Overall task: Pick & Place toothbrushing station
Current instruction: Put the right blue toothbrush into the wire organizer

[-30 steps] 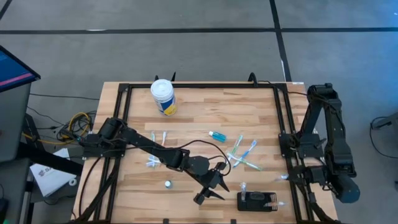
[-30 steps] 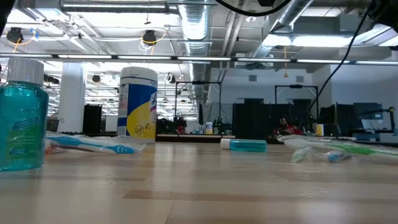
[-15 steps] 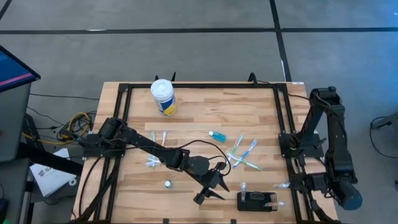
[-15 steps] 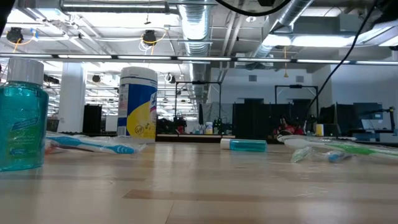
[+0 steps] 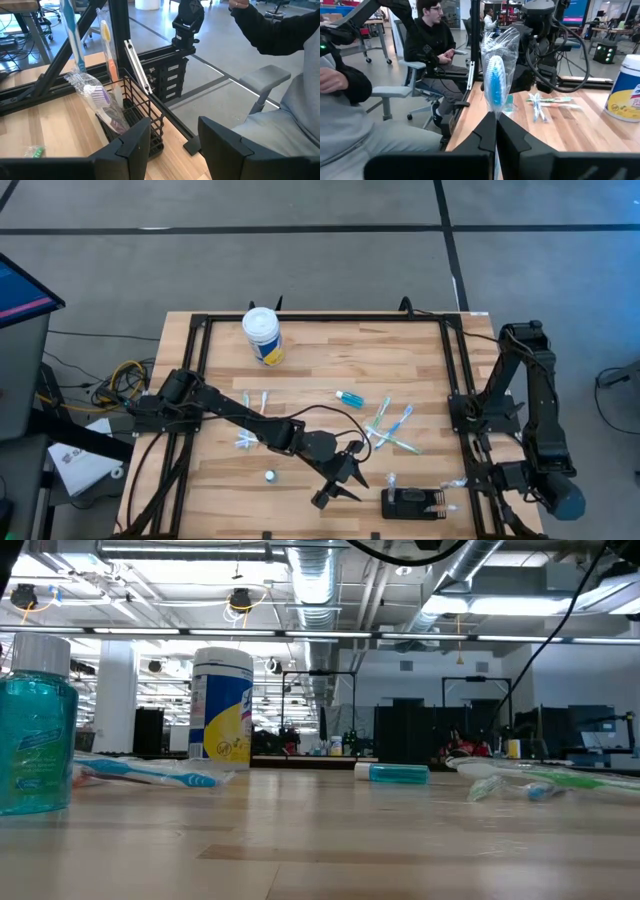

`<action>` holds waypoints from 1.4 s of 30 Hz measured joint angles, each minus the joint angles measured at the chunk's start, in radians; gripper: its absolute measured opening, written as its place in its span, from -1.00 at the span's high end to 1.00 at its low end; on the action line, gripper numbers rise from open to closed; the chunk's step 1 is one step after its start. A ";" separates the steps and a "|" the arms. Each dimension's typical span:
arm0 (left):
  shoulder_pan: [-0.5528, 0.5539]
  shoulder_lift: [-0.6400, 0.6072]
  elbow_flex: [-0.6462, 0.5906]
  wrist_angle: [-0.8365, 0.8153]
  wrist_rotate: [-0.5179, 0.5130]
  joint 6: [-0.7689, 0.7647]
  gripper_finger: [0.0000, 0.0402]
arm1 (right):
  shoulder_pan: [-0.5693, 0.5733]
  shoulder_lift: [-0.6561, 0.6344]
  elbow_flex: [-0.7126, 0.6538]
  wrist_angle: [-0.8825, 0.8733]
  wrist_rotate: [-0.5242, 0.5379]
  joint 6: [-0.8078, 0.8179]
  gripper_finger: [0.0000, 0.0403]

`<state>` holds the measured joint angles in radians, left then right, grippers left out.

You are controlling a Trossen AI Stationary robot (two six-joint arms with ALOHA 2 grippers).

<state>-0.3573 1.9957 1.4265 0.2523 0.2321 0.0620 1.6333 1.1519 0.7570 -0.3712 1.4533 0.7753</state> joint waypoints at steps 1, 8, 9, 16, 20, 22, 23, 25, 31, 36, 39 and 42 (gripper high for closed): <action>0.000 0.000 0.000 0.000 0.000 0.000 0.21 | -0.002 0.000 0.000 0.005 -0.011 -0.001 1.00; 0.000 0.000 0.000 0.000 0.000 0.000 0.21 | -0.033 0.029 0.000 0.161 -0.070 -0.171 1.00; 0.000 0.000 0.000 0.000 0.000 0.000 0.21 | -0.033 0.038 0.000 0.186 -0.070 -0.196 1.00; 0.000 0.000 0.000 0.000 0.000 0.000 0.21 | -0.035 0.130 0.000 0.284 -0.068 -0.211 1.00; 0.000 0.000 0.000 0.000 0.000 0.000 0.21 | -0.045 0.171 0.000 0.326 -0.067 -0.211 1.00; 0.000 0.000 0.000 0.000 0.000 0.000 0.21 | -0.046 0.179 0.000 0.342 -0.064 -0.211 1.00; 0.000 0.000 0.000 0.000 0.000 0.000 0.21 | -0.046 0.182 0.000 0.349 -0.064 -0.211 1.00; 0.000 0.000 0.000 0.000 0.000 0.000 0.21 | -0.046 0.183 0.000 0.365 -0.060 -0.220 1.00; 0.000 0.000 0.000 0.001 0.000 0.000 0.21 | -0.051 0.185 0.000 0.380 -0.057 -0.229 1.00; 0.000 0.000 0.000 0.001 0.000 0.000 0.21 | -0.051 0.189 0.001 0.473 -0.057 -0.338 1.00; 0.000 0.000 0.000 0.001 0.000 0.000 0.21 | -0.051 0.190 0.002 0.511 -0.059 -0.380 1.00; 0.000 0.000 0.000 0.001 0.000 0.000 0.21 | -0.052 0.190 0.002 0.516 -0.064 -0.375 1.00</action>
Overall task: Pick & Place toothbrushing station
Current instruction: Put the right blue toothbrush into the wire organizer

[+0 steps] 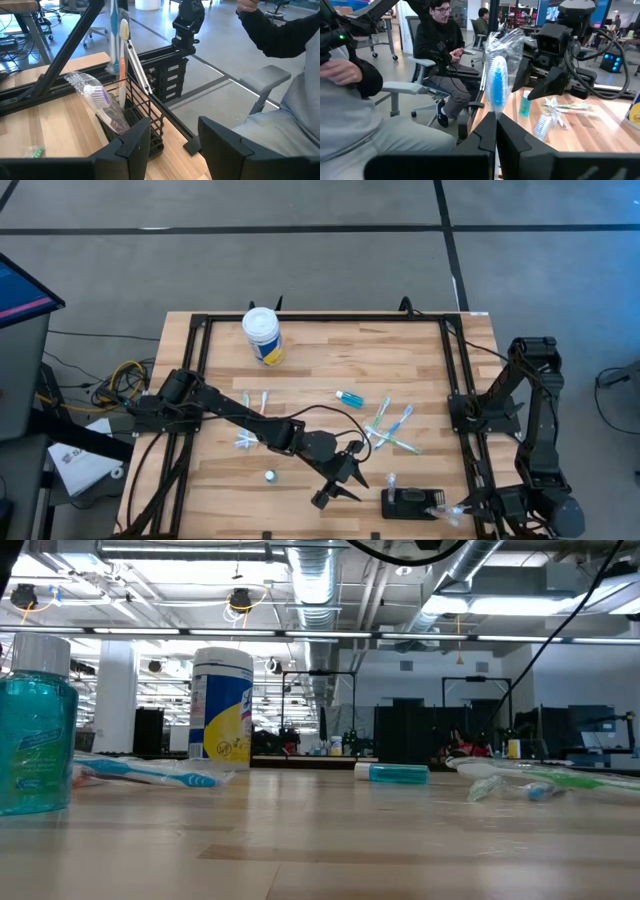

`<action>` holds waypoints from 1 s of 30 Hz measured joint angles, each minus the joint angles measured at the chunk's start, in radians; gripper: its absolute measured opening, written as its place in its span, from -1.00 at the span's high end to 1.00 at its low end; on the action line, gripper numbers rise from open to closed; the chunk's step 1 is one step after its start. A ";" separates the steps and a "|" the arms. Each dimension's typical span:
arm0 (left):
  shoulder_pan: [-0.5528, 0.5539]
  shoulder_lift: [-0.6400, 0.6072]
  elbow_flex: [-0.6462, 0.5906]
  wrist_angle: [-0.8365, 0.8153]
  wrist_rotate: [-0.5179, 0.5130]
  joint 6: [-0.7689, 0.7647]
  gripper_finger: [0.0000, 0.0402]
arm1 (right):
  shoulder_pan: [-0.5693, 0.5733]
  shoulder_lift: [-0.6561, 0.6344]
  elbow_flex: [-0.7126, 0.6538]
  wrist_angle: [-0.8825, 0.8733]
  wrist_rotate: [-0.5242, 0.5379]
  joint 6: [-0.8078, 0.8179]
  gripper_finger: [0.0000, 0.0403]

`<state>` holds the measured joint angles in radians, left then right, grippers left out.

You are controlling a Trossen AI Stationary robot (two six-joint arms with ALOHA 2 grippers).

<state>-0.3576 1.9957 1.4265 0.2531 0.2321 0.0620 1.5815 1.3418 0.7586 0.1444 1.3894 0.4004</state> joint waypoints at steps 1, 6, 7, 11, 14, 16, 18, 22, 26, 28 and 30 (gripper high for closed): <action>0.000 0.000 0.000 0.000 0.000 0.000 0.21 | 0.000 0.000 0.000 0.000 0.000 0.005 1.00; 0.000 0.000 0.000 0.000 0.000 0.000 0.21 | -0.007 0.011 0.000 -0.001 -0.001 0.011 1.00; 0.000 0.000 0.000 0.000 0.000 0.000 0.21 | -0.007 0.018 0.000 0.003 -0.001 0.016 1.00; 0.000 0.000 0.000 0.000 0.000 0.000 0.21 | -0.007 0.042 -0.001 0.016 0.001 0.041 1.00; 0.000 0.000 0.000 -0.001 0.000 0.000 0.21 | -0.007 0.046 -0.002 0.021 0.001 0.051 1.00; 0.000 0.000 0.000 0.000 0.000 0.000 0.21 | -0.007 0.043 -0.002 0.018 0.001 0.052 1.00; 0.000 0.000 0.000 0.000 0.000 0.000 0.21 | -0.007 0.042 -0.002 0.014 0.001 0.051 1.00; 0.000 0.000 0.000 -0.001 0.000 0.000 0.21 | -0.007 0.044 -0.016 0.019 0.005 0.064 1.00; 0.000 0.000 0.000 -0.001 0.000 0.000 0.21 | -0.009 0.046 -0.062 0.022 0.023 0.139 1.00; 0.000 0.000 0.000 -0.001 0.000 0.000 0.21 | -0.012 0.046 -0.070 0.023 0.022 0.156 1.00; 0.000 0.000 0.000 -0.001 0.000 0.000 0.21 | -0.013 0.046 -0.071 0.024 0.022 0.155 1.00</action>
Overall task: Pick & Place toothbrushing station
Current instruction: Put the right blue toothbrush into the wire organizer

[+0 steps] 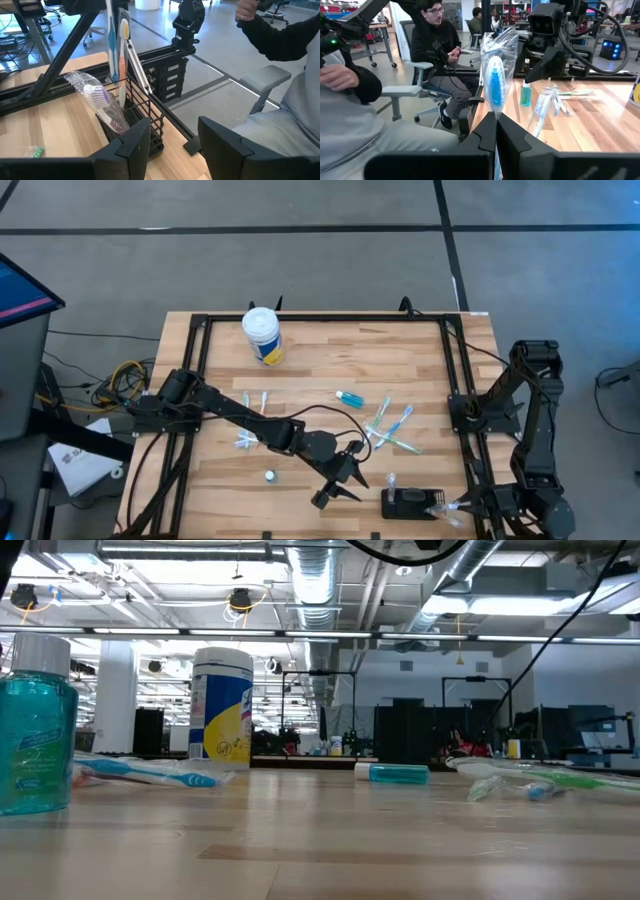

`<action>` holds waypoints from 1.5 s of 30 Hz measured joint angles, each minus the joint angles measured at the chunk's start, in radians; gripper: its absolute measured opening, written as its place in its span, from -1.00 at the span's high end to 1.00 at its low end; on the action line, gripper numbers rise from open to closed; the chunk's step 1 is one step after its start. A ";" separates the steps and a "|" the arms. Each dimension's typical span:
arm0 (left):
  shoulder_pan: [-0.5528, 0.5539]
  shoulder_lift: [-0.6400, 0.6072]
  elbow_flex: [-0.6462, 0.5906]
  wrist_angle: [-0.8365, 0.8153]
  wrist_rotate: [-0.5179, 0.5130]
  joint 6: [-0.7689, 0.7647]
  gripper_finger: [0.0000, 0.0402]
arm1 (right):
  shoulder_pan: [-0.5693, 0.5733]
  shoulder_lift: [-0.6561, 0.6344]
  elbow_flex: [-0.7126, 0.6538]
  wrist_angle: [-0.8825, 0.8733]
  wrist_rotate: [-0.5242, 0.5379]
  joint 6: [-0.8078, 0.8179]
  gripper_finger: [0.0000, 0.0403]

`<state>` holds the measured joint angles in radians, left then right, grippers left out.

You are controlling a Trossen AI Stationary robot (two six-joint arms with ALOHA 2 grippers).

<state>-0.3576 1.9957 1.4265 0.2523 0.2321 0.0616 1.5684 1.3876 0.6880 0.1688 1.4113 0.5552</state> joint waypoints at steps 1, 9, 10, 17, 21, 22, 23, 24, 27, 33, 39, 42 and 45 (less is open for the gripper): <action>0.000 0.000 0.000 0.000 0.000 0.000 0.21 | 0.000 0.000 0.000 0.002 0.000 -0.001 1.00; 0.000 0.000 0.000 0.000 0.000 0.000 0.21 | -0.005 0.024 -0.001 0.022 -0.003 0.021 1.00; 0.000 0.000 0.000 0.000 0.000 0.000 0.21 | -0.005 0.029 -0.002 0.028 0.000 0.022 1.00; 0.000 0.000 0.000 -0.001 0.000 0.000 0.21 | -0.010 0.032 -0.002 0.034 -0.001 0.025 1.00; 0.000 0.000 0.000 -0.001 0.000 0.000 0.21 | -0.010 0.032 -0.002 0.034 -0.005 0.025 1.00; 0.000 0.000 0.000 -0.001 0.000 0.000 0.21 | -0.010 0.032 -0.003 0.035 -0.005 0.025 1.00; 0.000 0.000 0.000 -0.001 0.000 0.000 0.21 | -0.011 0.032 -0.006 0.036 -0.005 0.026 1.00; -0.001 0.000 0.000 -0.001 0.000 0.000 0.21 | -0.013 0.032 -0.013 0.036 -0.005 0.034 1.00; -0.001 0.000 0.000 -0.001 0.000 0.000 0.21 | -0.027 0.032 -0.048 0.063 -0.010 0.072 1.00; -0.002 0.000 0.000 -0.002 0.000 0.000 0.21 | -0.029 0.042 -0.082 0.108 -0.004 0.015 1.00; -0.003 0.000 0.000 -0.002 0.000 -0.005 0.21 | -0.031 0.043 -0.103 0.112 -0.011 0.059 1.00; -0.003 0.000 0.000 -0.002 0.000 -0.015 0.21 | -0.031 0.043 -0.104 0.111 -0.012 0.059 1.00; -0.003 0.000 0.000 -0.002 0.000 -0.016 0.21 | -0.027 0.043 -0.104 0.113 -0.012 0.059 1.00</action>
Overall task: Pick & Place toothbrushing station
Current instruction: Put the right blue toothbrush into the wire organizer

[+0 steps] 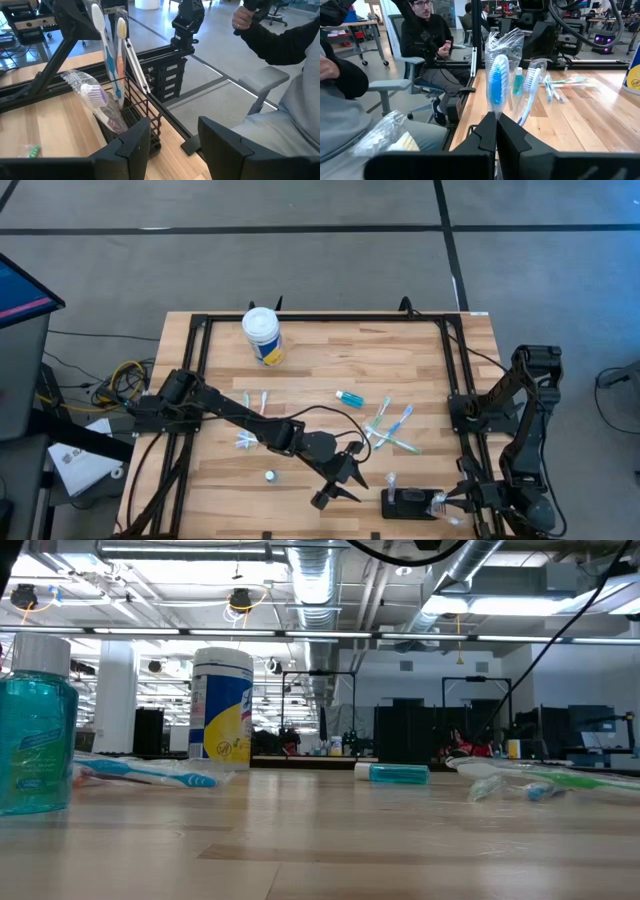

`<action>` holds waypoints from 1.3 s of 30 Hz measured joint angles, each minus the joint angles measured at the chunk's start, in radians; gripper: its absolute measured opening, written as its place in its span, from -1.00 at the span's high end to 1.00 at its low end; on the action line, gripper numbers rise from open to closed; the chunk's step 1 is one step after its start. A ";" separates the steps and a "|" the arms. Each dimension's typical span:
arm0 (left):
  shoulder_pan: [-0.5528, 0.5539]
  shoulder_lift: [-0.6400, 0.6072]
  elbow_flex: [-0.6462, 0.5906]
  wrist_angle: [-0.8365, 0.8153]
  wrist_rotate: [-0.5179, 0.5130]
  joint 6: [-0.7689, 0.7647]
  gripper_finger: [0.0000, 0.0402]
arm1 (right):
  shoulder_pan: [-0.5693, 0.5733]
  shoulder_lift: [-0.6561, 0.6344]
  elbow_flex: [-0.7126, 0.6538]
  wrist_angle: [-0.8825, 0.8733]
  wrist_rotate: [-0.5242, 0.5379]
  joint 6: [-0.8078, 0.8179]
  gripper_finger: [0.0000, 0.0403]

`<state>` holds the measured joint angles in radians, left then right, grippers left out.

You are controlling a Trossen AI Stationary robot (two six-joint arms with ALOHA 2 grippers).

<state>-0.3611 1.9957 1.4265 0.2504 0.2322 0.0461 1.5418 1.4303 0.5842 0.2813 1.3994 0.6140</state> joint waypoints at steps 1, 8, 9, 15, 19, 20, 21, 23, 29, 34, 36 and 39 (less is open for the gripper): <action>0.000 0.000 0.000 0.000 0.000 0.000 0.21 | 0.000 0.000 0.000 0.000 0.000 0.000 1.00; 0.000 0.000 0.000 0.000 0.000 0.000 0.21 | 0.001 -0.001 0.000 0.002 0.000 -0.001 1.00; 0.000 0.000 0.000 0.000 0.000 0.000 0.21 | 0.001 -0.001 0.000 0.003 0.000 -0.001 1.00; 0.000 0.000 0.000 0.000 0.000 0.000 0.21 | 0.001 -0.002 0.001 0.004 -0.011 0.004 1.00; 0.000 0.000 0.000 0.000 0.000 0.000 0.21 | 0.001 -0.002 0.002 0.007 -0.011 0.022 1.00; 0.000 0.000 0.000 0.000 0.000 0.000 0.21 | 0.001 -0.002 0.004 0.008 -0.011 0.022 1.00; 0.000 0.000 0.000 0.000 0.000 0.001 0.21 | 0.002 -0.002 0.006 0.009 -0.011 0.022 1.00; 0.000 0.000 0.000 0.000 0.000 0.001 0.21 | 0.002 -0.002 0.006 0.009 -0.011 0.023 0.98; 0.000 0.000 0.000 0.000 0.000 0.001 0.21 | 0.028 -0.002 0.006 0.011 0.033 0.043 0.77; 0.000 0.000 0.000 0.001 0.000 0.001 0.21 | 0.047 -0.003 0.006 0.011 0.040 0.049 0.58; 0.000 0.000 0.000 0.000 0.000 0.001 0.21 | 0.050 -0.003 0.006 0.011 0.042 0.049 0.55; 0.000 0.000 0.000 0.000 0.000 0.001 0.21 | 0.050 -0.003 0.006 0.012 0.045 0.044 0.54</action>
<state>-0.3607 1.9957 1.4265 0.2508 0.2321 0.0467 1.5913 1.4273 0.5900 0.2929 1.4440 0.6576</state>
